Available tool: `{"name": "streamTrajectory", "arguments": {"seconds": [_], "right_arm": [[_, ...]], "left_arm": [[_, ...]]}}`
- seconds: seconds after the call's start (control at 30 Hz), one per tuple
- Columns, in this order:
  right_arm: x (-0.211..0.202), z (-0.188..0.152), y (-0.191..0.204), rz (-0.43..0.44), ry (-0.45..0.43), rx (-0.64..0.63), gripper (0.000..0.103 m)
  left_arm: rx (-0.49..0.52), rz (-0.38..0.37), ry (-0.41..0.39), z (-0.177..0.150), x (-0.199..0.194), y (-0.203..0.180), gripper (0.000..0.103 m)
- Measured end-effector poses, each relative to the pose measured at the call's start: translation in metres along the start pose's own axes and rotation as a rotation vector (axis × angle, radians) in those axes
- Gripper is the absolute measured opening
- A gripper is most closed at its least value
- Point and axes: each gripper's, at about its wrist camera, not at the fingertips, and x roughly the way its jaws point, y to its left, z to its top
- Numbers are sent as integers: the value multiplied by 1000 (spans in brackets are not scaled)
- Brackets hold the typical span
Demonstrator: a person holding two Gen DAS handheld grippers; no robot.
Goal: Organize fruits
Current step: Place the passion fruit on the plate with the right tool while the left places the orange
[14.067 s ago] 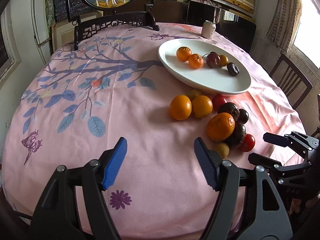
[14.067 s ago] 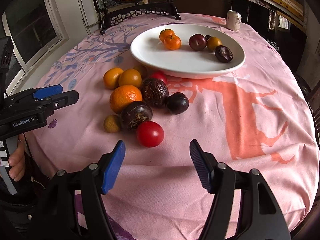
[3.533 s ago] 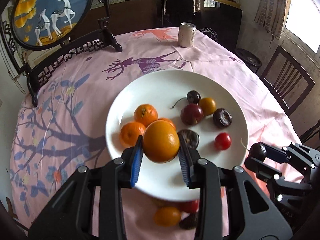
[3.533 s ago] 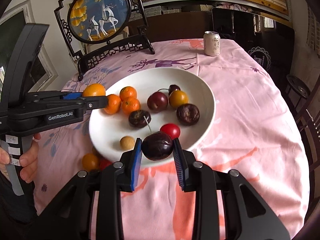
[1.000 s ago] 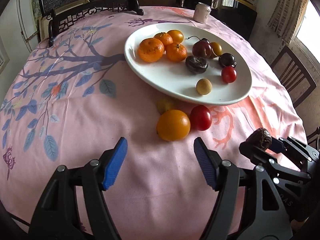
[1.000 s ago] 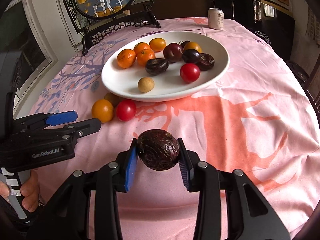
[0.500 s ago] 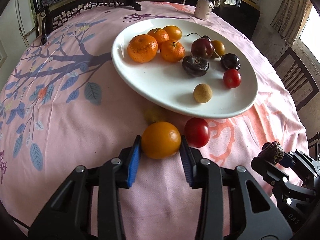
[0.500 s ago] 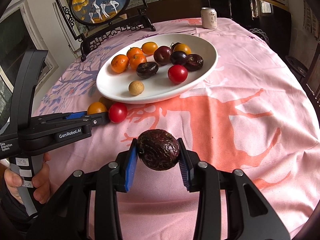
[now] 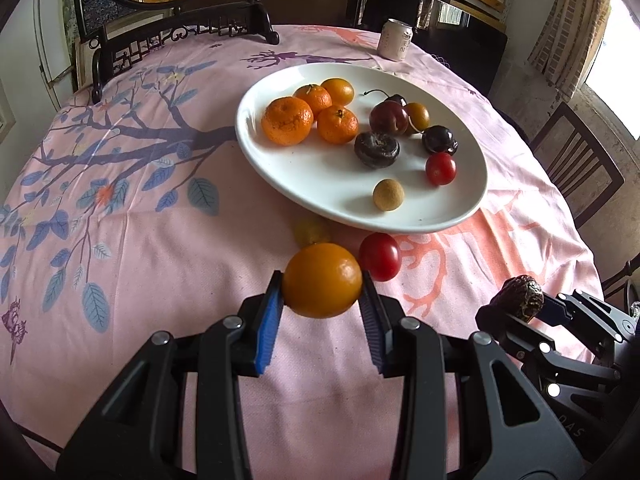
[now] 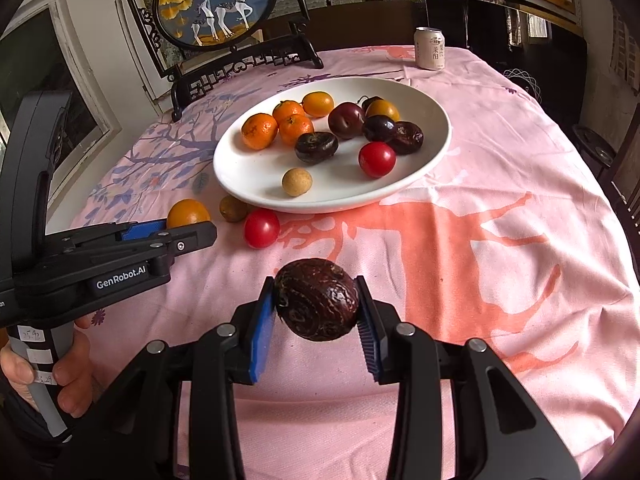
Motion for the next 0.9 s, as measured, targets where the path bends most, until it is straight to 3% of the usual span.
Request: {"name": "streamTrajectory", "arguments": {"seconds": [0.27, 0.43, 0.63, 0.77, 0.9], "right_arm": [[-9, 4, 8, 3, -21, -14, 39], [-15, 21, 5, -9, -42, -26, 39], [-15, 72, -12, -40, -92, -43, 39], [2, 112, -26, -81, -123, -62, 39], [44, 134, -46, -137, -82, -46, 38]], "left_arm": [[-5, -13, -39, 1, -22, 4, 38], [13, -9, -64, 20, -33, 2, 38], [86, -9, -90, 84, -33, -13, 38], [109, -18, -45, 135, 1, -26, 38], [115, 4, 4, 164, 48, -36, 38]]}}
